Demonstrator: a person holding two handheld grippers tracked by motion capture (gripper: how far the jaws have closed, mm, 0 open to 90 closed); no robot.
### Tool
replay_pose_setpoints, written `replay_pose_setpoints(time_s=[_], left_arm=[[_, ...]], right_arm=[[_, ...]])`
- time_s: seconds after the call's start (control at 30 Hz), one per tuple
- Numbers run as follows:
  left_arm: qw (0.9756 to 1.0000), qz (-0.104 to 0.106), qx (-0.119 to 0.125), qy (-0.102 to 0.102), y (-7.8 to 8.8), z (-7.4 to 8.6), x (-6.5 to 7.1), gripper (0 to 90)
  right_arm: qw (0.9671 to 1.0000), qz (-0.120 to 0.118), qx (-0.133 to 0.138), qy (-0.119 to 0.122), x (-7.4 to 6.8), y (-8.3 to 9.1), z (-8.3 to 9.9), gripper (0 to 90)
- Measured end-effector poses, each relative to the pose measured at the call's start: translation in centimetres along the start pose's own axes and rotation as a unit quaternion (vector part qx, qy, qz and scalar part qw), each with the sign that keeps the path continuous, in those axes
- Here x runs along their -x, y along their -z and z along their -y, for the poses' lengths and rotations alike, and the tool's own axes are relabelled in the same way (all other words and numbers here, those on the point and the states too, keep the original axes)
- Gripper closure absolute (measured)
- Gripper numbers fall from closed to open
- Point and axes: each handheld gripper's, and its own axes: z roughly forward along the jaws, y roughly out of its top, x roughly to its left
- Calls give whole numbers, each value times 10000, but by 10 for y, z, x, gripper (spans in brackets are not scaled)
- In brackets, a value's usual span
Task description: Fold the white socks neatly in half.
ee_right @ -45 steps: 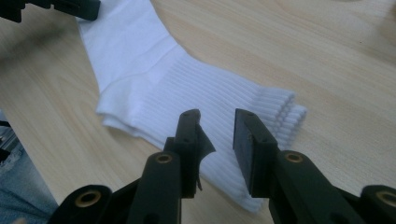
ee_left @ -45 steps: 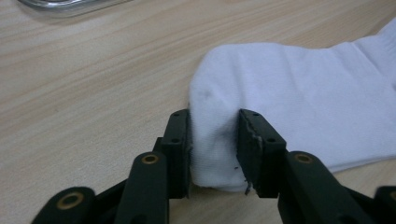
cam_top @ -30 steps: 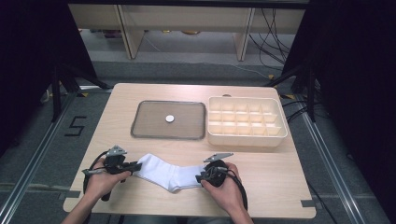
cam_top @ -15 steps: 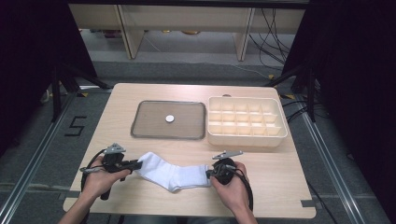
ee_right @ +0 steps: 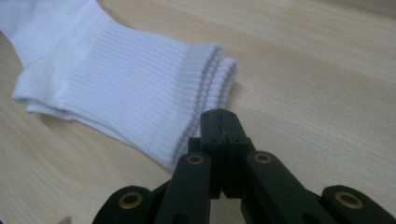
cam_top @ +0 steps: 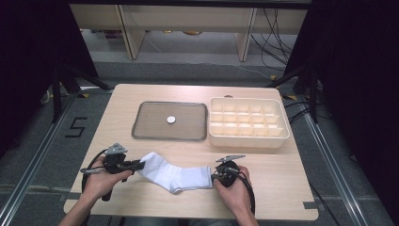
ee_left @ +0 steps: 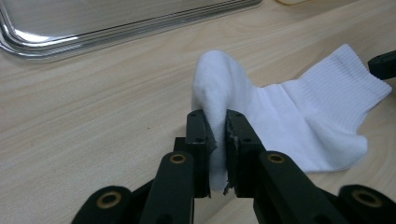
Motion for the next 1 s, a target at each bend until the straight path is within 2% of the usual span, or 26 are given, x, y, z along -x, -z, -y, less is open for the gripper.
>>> replay_pose_setpoints(time_s=[0.07,0.13,0.2,0.23,0.3,0.33,0.37,0.43,0.47,0.5,0.57,0.6,0.67,0.73,0.77,0.8,1.0], left_arm=[[10000,26,57,45,0,-1,2,806],[10000,43,-19,-47,2,-2,2,807],[10000,-27,1,-61,2,-2,4,808],[10000,47,0,-63,2,-2,3,808],[9999,28,114,24,1,-3,6,808],[9999,91,78,-20,2,-3,5,808],[9998,87,149,50,1,-3,7,808],[9999,87,91,-56,3,-4,7,809],[9999,54,102,-54,3,-5,8,809],[9998,123,158,4,3,-5,9,809],[9998,114,132,-70,5,-6,10,809],[9997,111,212,1,4,-7,12,810],[9998,123,165,-85,5,-7,12,810],[9997,145,210,-39,5,-8,14,810],[9997,146,178,-122,6,-8,14,810],[9996,167,228,-39,5,-8,16,810],[9993,243,275,-55,6,-10,22,810]], right_arm=[[10000,23,34,-29,-1,-1,1,900],[10000,13,56,-12,-1,-2,1,900],[10000,9,-36,2,-1,-2,0,900],[10000,38,-4,-89,-2,-2,1,900],[9999,62,-3,-139,-3,-2,1,900],[9999,68,-3,-144,-3,-2,1,900],[9998,116,0,-142,-2,-3,1,900],[10000,22,3,-92,-3,-2,1,900],[10000,24,19,-79,-2,-2,1,900],[9999,60,69,-104,-3,-3,1,900],[10000,56,37,-72,-3,-3,1,900],[10000,51,40,-62,-3,-3,1,899],[10000,-2,-6,-59,-3,-3,0,898],[10000,8,8,-59,-3,-4,0,898],[9999,135,75,-59,-3,-5,0,898],[9999,108,58,-70,-4,-4,0,897],[10000,41,67,-47,-5,-5,0,894]])
